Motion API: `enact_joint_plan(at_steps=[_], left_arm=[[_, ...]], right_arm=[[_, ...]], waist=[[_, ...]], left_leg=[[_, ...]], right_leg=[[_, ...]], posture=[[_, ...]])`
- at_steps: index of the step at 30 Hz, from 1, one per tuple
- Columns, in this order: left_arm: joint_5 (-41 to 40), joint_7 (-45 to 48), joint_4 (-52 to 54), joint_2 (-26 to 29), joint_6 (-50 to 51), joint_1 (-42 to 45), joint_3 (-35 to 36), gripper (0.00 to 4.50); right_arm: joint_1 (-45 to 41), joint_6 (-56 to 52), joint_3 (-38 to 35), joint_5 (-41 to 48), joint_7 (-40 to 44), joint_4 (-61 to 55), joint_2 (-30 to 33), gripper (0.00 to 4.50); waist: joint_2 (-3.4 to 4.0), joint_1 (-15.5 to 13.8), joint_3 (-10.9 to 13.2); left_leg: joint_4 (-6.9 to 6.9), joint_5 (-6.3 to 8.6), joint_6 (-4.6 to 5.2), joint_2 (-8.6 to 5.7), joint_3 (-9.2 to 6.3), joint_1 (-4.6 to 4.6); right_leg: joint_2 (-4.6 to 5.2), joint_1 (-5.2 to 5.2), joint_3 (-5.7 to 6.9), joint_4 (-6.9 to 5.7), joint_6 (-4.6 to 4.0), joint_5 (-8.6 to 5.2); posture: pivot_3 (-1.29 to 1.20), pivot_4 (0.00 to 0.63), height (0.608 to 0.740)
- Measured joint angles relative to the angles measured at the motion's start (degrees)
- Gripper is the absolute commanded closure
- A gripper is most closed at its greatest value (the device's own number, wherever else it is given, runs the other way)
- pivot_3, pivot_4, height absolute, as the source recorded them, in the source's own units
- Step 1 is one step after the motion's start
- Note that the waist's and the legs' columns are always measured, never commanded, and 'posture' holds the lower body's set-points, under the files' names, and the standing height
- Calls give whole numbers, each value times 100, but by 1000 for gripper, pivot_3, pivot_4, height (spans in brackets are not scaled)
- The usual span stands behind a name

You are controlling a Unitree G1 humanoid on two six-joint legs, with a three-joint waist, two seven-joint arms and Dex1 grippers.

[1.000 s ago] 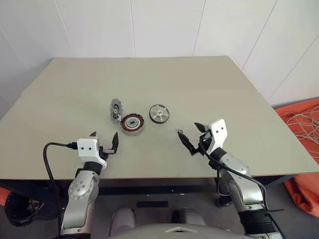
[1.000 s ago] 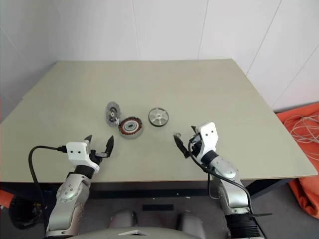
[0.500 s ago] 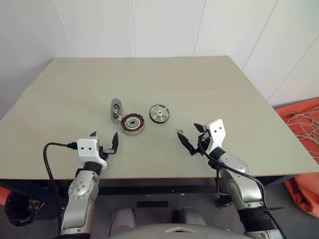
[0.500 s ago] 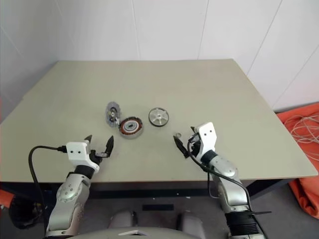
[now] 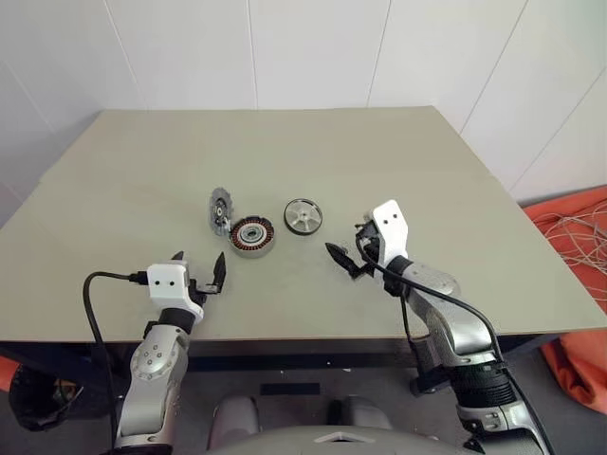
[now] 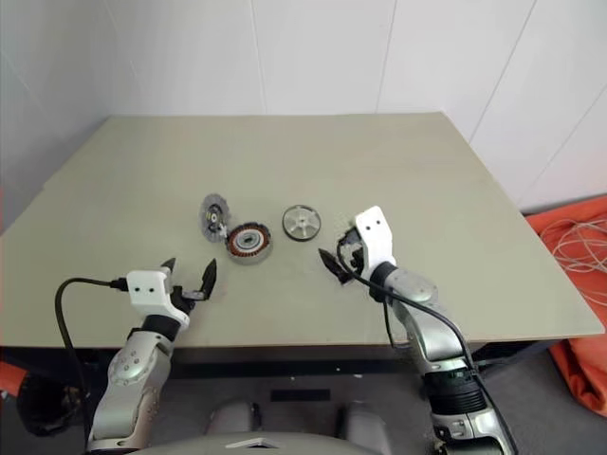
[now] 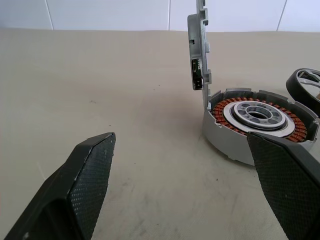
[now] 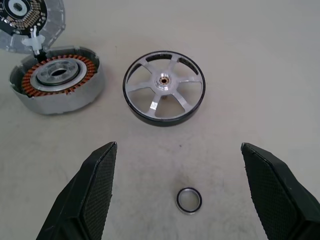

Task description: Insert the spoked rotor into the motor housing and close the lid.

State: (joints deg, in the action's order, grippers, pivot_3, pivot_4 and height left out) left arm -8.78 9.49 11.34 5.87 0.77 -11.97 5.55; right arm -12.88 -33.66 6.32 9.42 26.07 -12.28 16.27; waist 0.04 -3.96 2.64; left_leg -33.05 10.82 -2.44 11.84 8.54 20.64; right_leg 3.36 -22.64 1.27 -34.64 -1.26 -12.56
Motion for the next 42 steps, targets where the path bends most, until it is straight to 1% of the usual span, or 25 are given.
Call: enact_joint_plan(at_steps=[6, 13, 19, 29, 33, 38, 41, 42], left_arm=[[0, -4, 0, -7, 5, -5, -13, 7], [0, -6, 0, -19, 31, -7, -21, 7], [1, -6, 0, -22, 31, -9, -24, 7], [3, -5, 0, -21, 30, -7, -23, 7], [2, -3, 0, -17, 30, -8, -19, 7], [3, -2, 0, -16, 30, -14, -20, 7], [4, -2, 0, -16, 30, -14, -20, 0], [4, -2, 0, -16, 30, -14, -20, 0]], right_arm=[[-130, -648, 117, 21, 10, -5, 25, 0], [-169, -870, 117, 41, 39, 83, 99, 0], [-189, -800, 198, -42, 38, 602, 121, 0], [-375, -341, 233, -127, 12, 1235, -1, 0], [-392, -243, 233, -147, 8, 1346, -31, 0], [-395, -191, 234, -159, 7, 1376, -42, 0], [-395, -167, 232, -174, -2, 1386, -42, 596], [-395, -156, 230, -182, -8, 1393, -37, 924]], waist=[[1, -4, 1], [1, -5, 1], [2, -4, 1], [2, 1, 1], [2, 2, 1], [1, 2, 1], [1, 1, 1], [1, 1, 1]], left_leg=[[0, 0, 0, 0, 0, -1], [0, -1, -1, 0, 1, -8], [-1, -1, -2, 0, 1, -8], [-2, -1, -2, 0, 2, -25], [-2, -1, -1, -1, 3, -48], [-2, -1, -2, -1, 2, -48], [-2, -1, -2, 0, 2, -46], [-2, -1, -2, 0, 3, -46]], right_leg=[[0, 0, -1, -1, -1, 0], [0, 3, -2, -4, 0, 0], [0, 3, -2, -5, -1, 0], [0, 16, -2, -5, -1, 0], [0, 35, -3, -4, -1, -1], [0, 35, -4, -4, -1, -1], [0, 34, -4, -4, -1, -1], [0, 33, -4, -4, -1, -1]], posture=[[0, 0, 740], [0, 0, 740], [0, 0, 740], [0, 0, 740], [0, 0, 740], [0, 0, 740], [0, 0, 740], [0, 0, 740]])
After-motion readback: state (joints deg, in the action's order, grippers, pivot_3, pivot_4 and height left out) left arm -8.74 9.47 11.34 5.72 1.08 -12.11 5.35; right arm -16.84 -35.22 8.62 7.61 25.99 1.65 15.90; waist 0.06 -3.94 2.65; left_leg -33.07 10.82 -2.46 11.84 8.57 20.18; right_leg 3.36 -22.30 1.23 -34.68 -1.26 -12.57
